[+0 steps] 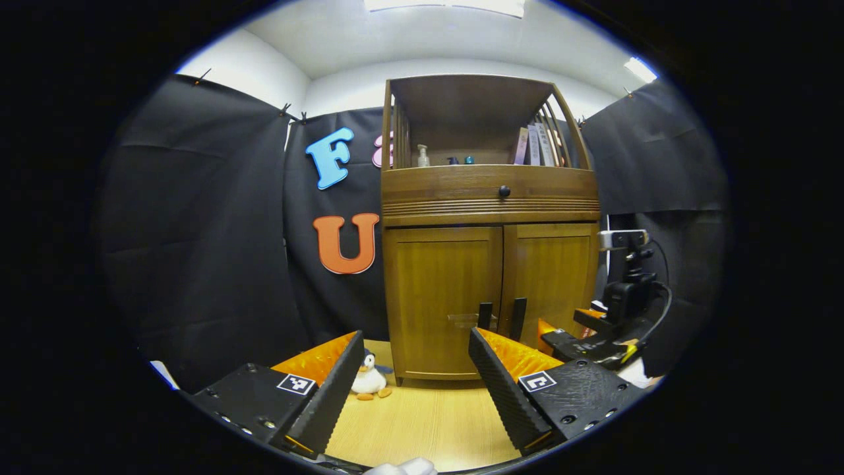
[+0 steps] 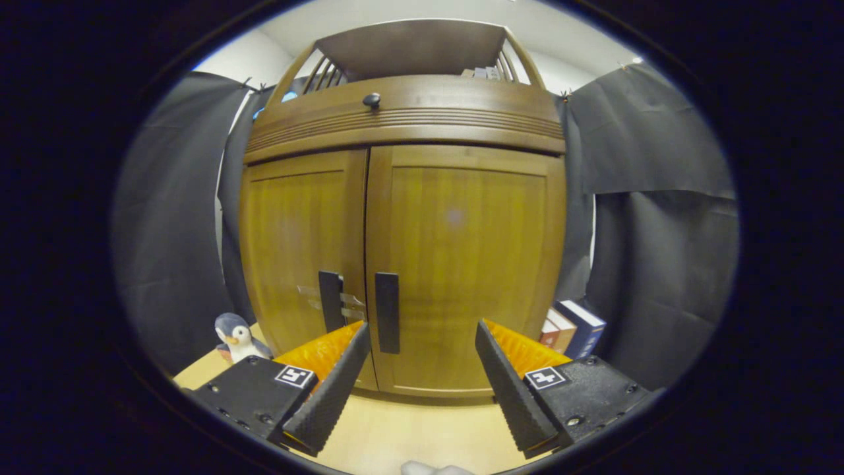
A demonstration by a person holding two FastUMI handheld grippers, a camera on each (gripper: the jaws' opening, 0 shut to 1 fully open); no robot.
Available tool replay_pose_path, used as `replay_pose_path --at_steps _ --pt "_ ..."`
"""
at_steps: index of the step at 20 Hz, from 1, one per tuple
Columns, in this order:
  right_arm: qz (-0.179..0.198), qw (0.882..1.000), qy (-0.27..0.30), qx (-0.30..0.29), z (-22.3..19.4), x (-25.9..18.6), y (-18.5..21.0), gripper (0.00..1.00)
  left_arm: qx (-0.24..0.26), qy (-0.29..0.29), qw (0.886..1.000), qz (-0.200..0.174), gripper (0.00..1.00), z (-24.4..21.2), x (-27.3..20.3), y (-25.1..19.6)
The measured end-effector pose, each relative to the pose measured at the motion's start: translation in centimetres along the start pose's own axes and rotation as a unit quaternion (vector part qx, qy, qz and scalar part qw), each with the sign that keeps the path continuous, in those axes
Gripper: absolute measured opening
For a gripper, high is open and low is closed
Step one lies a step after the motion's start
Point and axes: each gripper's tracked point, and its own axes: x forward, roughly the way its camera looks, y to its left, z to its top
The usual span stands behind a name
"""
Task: Open the right door of the double-door shoe cabinet with the right hand, and open the left door with the left hand.
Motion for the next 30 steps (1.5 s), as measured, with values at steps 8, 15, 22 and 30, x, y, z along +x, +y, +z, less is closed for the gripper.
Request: replay_pose_path --at_steps 8,15,22,30 --pt "0.005 0.999 0.050 0.015 -2.7 8.6 3.2 1.00 0.005 0.012 0.999 0.039 0.96 -0.3 -0.2 1.4" --pt "-0.004 0.998 0.060 0.036 -2.6 11.2 2.1 0.77 0.000 0.020 0.998 0.057 0.96 -1.0 -1.2 2.0" --pt "-0.001 0.997 0.071 0.022 -3.3 12.2 3.1 0.49 -0.005 0.017 0.998 0.060 0.96 -1.0 -1.8 2.0" --pt "0.010 0.997 0.077 0.005 -3.6 11.3 2.9 0.33 -0.014 0.016 0.999 0.040 0.96 -2.0 -2.6 1.1"
